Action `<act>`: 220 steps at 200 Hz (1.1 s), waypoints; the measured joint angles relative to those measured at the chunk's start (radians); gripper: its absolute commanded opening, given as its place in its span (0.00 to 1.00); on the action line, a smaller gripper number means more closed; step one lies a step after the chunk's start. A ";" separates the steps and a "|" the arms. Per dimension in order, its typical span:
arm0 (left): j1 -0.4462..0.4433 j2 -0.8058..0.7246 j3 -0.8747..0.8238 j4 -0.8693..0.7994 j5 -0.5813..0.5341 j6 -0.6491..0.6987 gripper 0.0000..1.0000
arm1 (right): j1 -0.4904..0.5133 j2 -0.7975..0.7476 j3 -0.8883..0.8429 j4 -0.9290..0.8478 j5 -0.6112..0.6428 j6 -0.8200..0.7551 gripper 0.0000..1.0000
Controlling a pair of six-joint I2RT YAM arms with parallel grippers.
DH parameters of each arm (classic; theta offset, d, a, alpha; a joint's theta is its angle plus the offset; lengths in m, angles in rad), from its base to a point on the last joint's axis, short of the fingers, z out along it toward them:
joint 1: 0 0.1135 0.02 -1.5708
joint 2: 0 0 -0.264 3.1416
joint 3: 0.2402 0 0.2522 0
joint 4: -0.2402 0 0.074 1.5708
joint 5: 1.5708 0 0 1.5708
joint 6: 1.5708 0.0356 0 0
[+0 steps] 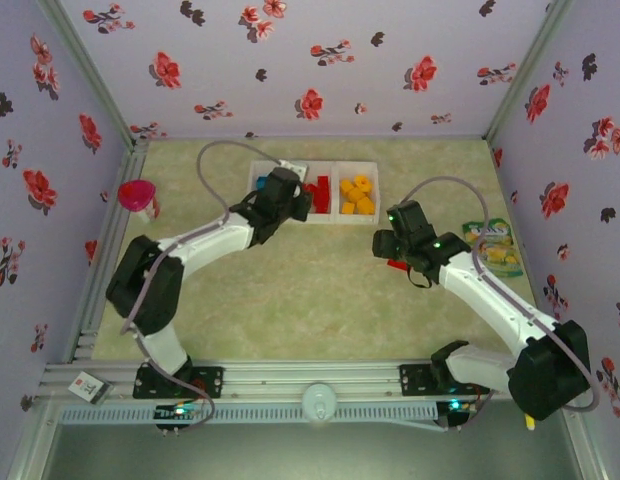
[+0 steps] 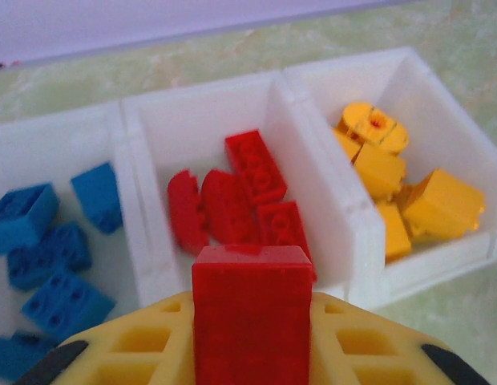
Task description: Sort the legos into containers by color
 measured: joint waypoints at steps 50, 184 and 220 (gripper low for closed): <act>0.028 0.146 0.151 -0.024 0.007 0.003 0.25 | 0.000 -0.010 -0.030 0.013 0.000 0.013 0.63; 0.061 0.324 0.346 -0.097 0.066 0.032 0.53 | 0.000 -0.072 -0.070 -0.009 0.001 0.030 0.64; 0.061 0.263 0.283 -0.098 0.074 0.032 0.53 | 0.000 -0.072 -0.077 -0.010 0.003 0.031 0.67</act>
